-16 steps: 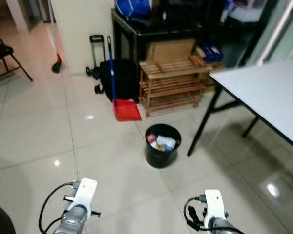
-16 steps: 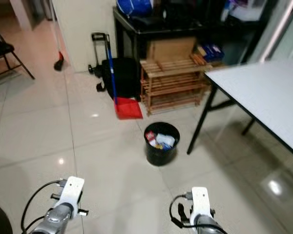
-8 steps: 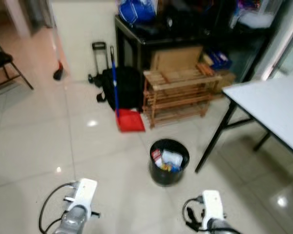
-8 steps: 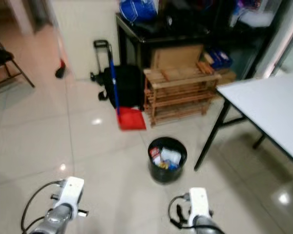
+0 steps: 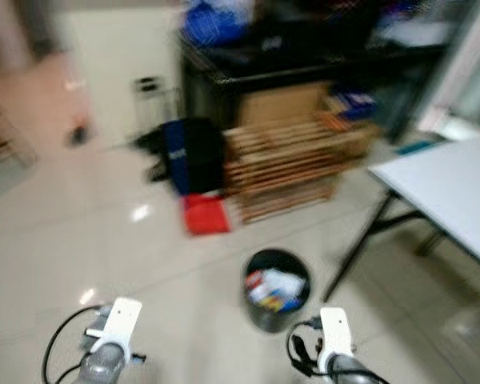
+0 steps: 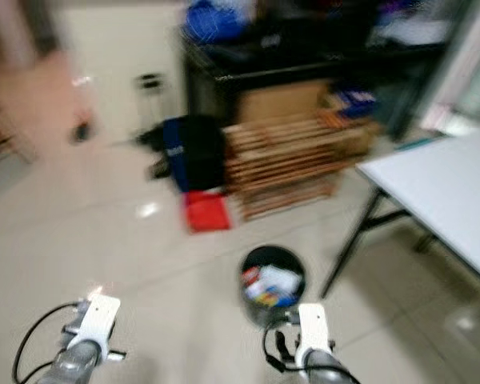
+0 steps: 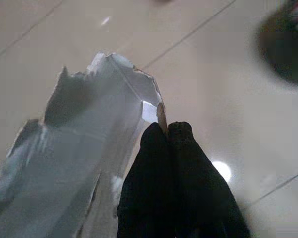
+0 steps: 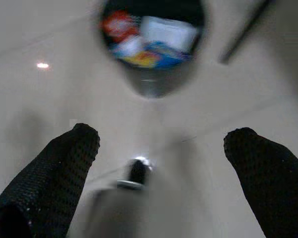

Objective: Picking trash to rubbish bin

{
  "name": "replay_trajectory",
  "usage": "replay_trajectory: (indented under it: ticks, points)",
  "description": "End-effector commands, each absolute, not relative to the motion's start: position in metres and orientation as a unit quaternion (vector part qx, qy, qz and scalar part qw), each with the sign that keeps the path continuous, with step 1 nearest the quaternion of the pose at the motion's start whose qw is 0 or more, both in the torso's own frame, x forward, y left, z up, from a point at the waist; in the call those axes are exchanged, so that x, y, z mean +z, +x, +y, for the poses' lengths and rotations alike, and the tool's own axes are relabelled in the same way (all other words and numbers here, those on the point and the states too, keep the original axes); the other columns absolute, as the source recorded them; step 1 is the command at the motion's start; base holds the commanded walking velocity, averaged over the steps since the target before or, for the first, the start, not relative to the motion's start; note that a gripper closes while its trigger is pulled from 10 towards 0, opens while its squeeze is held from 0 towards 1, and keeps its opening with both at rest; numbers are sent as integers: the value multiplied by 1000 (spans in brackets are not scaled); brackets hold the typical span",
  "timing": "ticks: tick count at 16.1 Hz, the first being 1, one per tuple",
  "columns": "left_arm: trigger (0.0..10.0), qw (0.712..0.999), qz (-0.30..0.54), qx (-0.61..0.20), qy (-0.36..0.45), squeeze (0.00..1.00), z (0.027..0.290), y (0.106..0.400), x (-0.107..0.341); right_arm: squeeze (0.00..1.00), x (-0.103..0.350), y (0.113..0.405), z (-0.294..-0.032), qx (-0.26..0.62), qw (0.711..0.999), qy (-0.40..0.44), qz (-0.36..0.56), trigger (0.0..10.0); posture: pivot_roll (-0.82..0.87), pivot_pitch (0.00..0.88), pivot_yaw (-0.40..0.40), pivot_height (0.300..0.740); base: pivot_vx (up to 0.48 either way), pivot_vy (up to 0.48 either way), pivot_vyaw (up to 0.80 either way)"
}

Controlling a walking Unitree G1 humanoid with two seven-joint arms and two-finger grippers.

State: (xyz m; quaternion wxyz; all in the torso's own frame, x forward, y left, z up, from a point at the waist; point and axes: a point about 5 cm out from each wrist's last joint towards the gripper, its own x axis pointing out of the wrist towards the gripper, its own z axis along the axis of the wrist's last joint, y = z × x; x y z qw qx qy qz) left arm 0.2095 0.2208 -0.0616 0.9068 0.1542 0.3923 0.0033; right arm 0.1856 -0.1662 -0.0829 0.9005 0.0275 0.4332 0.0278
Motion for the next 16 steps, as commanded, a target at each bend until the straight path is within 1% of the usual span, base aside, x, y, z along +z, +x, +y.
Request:
replay_trajectory:
  ticks: [1, 5, 11, 16]
  points:
    - [10000, 905, 395, 3, 160, 0, 225, 208, -62, 0, -82, 189, -165, 29, 901, 31, 432, 10000, 8, 0, -29, 740, 480, 0, -800]
    - [10000, 905, 395, 6, 159, 0, 225, 208, -61, 0, -82, 187, -164, 27, 899, 33, 436, 10000, 11, 8, -30, 740, 480, 0, -800]
    - [10000, 906, 392, 8, 159, 0, 227, 210, -60, 0, -83, 186, -165, 23, 898, 33, 438, 10000, 10, 31, -31, 740, 384, 0, -800]
    - [10000, 909, 386, 7, 160, 0, 226, 213, -58, 0, -82, 187, -166, 17, 900, 38, 434, 10000, 11, 36, -31, 740, 0, 0, 0]
